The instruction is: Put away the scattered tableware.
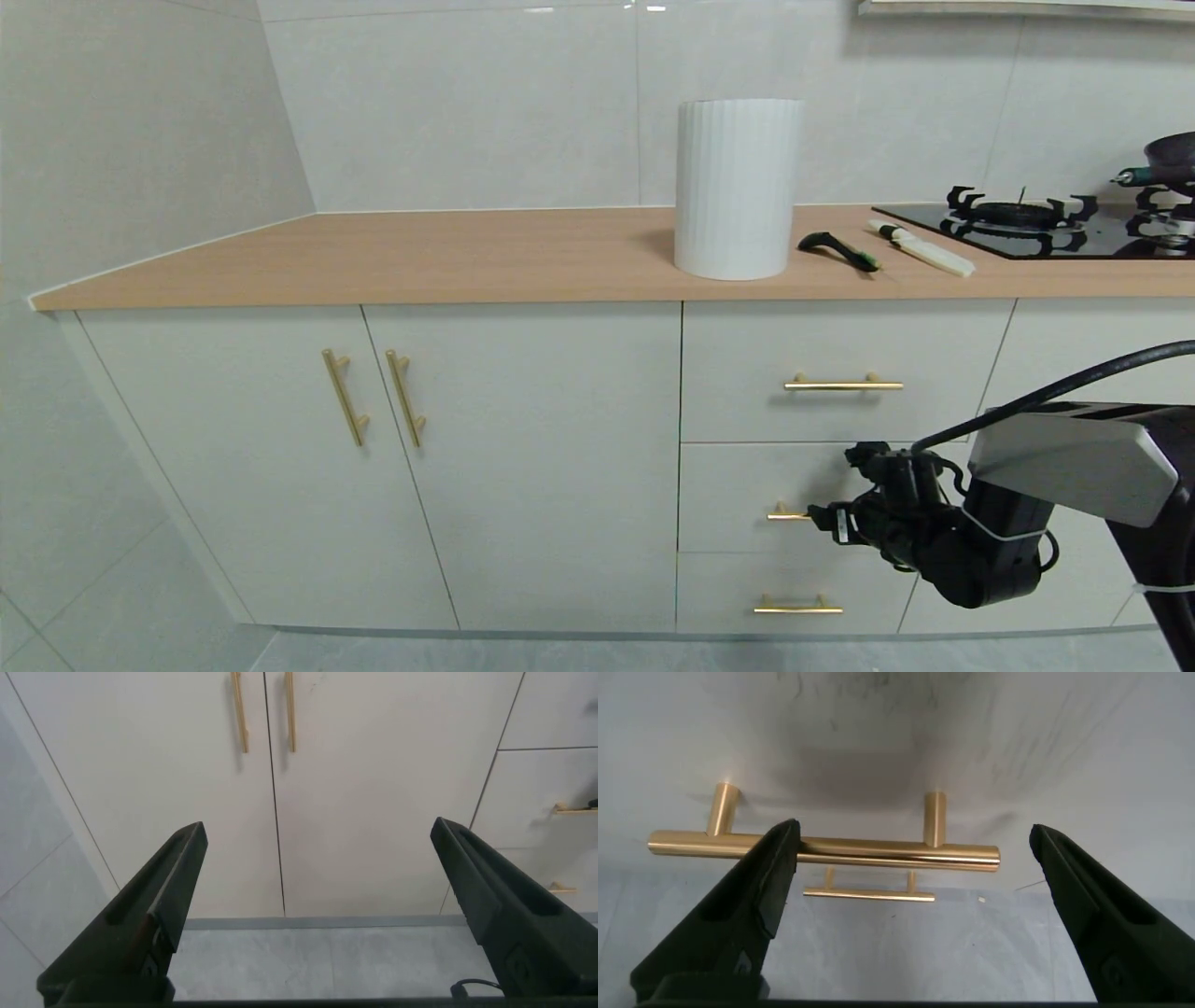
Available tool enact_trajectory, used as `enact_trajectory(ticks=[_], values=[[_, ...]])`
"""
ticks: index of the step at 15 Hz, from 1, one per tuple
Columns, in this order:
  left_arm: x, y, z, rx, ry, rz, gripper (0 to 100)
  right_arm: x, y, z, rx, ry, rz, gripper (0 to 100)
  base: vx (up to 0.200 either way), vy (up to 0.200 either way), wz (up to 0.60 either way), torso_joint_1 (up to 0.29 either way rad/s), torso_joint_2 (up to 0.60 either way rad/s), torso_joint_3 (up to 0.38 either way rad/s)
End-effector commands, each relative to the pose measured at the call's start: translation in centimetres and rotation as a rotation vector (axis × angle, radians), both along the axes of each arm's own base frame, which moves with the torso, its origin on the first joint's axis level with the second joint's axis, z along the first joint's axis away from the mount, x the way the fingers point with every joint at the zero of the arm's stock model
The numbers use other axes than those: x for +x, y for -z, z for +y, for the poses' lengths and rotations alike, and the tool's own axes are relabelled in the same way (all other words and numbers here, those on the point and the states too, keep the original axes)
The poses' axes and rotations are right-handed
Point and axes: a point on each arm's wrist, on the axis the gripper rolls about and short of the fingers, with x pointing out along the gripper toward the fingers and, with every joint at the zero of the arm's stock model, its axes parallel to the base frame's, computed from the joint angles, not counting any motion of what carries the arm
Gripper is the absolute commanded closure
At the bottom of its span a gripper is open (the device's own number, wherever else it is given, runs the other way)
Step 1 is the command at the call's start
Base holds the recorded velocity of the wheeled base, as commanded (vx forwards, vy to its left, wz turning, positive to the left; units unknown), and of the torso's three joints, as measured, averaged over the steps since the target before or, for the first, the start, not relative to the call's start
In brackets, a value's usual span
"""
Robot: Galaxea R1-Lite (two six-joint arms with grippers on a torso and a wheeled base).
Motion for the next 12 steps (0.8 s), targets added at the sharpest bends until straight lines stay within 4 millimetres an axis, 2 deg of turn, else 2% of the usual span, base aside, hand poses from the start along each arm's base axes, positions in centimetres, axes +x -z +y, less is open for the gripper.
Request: enact_trajectory(ticks=[1,8,12], values=[[0.0,0.0,0.0,0.0,-0.001,0.0,0,-0.07,0.01,0.02,-0.003,-0.002,0.015,0,0.0,0.0,0.0,0.0,0.0,0.0],[0.0,0.0,0.0,0.0,-0.001,0.0,0,0.71,-0.26,0.16,0.004,0.005,0.02,0,0.0,0.0,0.0,0.0,0.0,0.0],[0.0,0.0,0.0,0.0,-0.001,0.0,0,0.3,-0.28,0.09,-0.006,0.006,0.072,0,0.0,0.0,0.0,0.0,0.0,0.0]])
